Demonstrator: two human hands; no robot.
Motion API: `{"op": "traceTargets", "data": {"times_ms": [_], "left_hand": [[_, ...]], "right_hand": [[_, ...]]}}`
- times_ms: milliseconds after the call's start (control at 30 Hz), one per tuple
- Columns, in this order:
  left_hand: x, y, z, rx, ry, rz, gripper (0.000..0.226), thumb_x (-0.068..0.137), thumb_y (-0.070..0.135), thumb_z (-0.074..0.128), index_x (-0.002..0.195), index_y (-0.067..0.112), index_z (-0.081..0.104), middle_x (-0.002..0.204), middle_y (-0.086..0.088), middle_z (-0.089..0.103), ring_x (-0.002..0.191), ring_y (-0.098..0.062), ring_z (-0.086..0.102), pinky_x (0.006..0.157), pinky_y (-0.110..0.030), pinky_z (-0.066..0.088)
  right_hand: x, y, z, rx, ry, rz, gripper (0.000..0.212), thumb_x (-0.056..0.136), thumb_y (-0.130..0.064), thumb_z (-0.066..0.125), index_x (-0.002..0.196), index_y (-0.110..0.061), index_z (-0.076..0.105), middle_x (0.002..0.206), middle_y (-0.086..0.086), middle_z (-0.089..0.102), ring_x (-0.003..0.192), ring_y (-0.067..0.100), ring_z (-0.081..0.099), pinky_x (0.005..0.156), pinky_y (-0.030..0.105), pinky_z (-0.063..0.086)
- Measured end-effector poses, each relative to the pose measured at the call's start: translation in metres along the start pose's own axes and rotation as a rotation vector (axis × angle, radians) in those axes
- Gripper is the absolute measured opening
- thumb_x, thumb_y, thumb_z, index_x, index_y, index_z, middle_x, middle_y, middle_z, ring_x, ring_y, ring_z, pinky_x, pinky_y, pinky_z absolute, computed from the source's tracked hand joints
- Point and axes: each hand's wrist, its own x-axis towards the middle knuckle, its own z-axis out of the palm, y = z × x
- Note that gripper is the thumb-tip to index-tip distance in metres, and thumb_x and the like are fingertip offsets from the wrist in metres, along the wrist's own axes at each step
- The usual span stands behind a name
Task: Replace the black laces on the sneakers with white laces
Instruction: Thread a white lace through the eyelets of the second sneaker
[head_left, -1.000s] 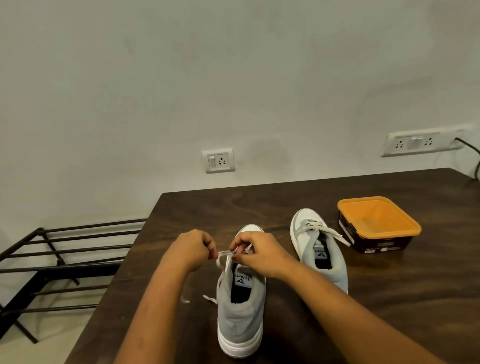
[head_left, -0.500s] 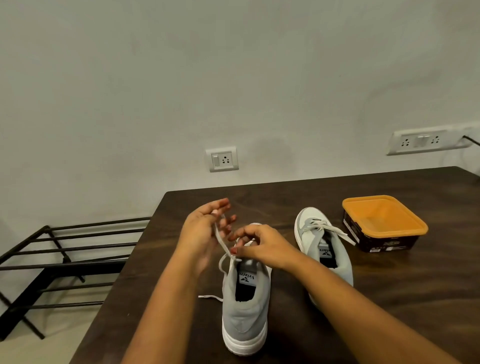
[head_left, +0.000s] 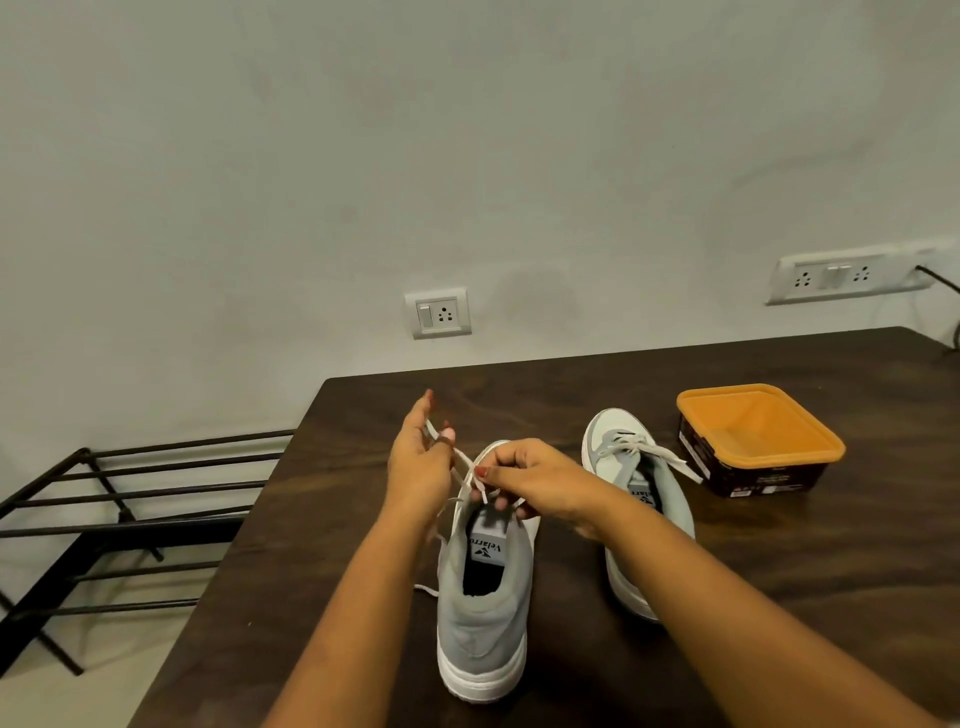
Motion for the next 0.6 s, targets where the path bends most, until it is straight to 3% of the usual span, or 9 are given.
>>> {"op": "traceTargets", "data": {"times_ms": [100,167,233,300,400,500,600], "left_hand": [[0.002,-0.009,-0.01,0.596,0.116,0.174,0.041,0.091,0.009,0.055,0.129,0.027,0.055,0.129,-0.002,0.044,0.117,-0.019,0.043,0.092,-0.025,0.038],[0.0,-0.006,-0.014,0.735,0.198,0.243,0.04,0.09,0.009,0.056,0.126,0.027,0.057,0.13,-0.003,0.037,0.122,-0.02,0.033,0.086,-0.023,0.033],[0.0,-0.003,-0.013,0.763,0.153,0.398,0.042,0.089,0.004,0.054,0.125,0.025,0.057,0.134,0.0,0.037,0.125,-0.017,0.03,0.087,-0.02,0.032],[-0.001,-0.001,-0.006,0.727,-0.068,0.53,0.046,0.086,-0.002,0.051,0.124,0.022,0.059,0.134,0.003,0.042,0.129,-0.014,0.032,0.097,-0.02,0.031],[-0.007,-0.005,0.006,0.65,-0.366,0.452,0.049,0.086,-0.003,0.053,0.129,0.02,0.055,0.128,0.002,0.054,0.121,-0.013,0.048,0.102,-0.021,0.035],[-0.002,-0.015,0.008,0.686,-0.356,0.393,0.045,0.085,-0.001,0.058,0.126,0.019,0.056,0.113,-0.002,0.065,0.102,-0.016,0.062,0.091,-0.025,0.048],[0.004,-0.022,0.002,0.771,-0.353,0.348,0.039,0.081,-0.003,0.063,0.116,0.014,0.064,0.105,-0.004,0.069,0.098,-0.014,0.064,0.087,-0.021,0.049]], "right_hand": [[0.002,0.005,-0.008,-0.008,0.137,0.016,0.01,0.096,-0.01,0.052,0.091,-0.014,0.06,0.074,0.003,0.067,0.057,0.005,0.056,0.05,0.016,0.044],[0.004,0.01,-0.014,-0.057,0.194,0.018,0.016,0.095,-0.004,0.05,0.088,-0.015,0.06,0.072,0.005,0.066,0.058,0.008,0.056,0.052,0.019,0.047],[0.005,0.012,-0.016,-0.124,0.217,0.014,0.022,0.094,0.0,0.048,0.087,-0.014,0.062,0.073,0.006,0.064,0.058,0.008,0.055,0.053,0.021,0.049],[0.005,0.012,-0.016,-0.254,0.235,-0.023,0.022,0.092,0.0,0.05,0.087,-0.015,0.065,0.075,0.001,0.062,0.062,0.008,0.056,0.053,0.02,0.05],[0.004,0.011,-0.015,-0.31,0.211,-0.073,0.016,0.091,-0.002,0.054,0.088,-0.015,0.064,0.079,-0.004,0.059,0.067,0.008,0.058,0.052,0.018,0.051],[0.006,0.014,-0.014,-0.212,0.216,-0.051,0.016,0.092,0.001,0.053,0.089,-0.013,0.061,0.077,0.001,0.059,0.066,0.009,0.061,0.055,0.018,0.053],[0.008,0.017,-0.015,-0.214,0.247,-0.038,0.022,0.094,0.0,0.052,0.085,-0.019,0.058,0.073,0.001,0.056,0.066,0.011,0.062,0.053,0.019,0.053]]}}
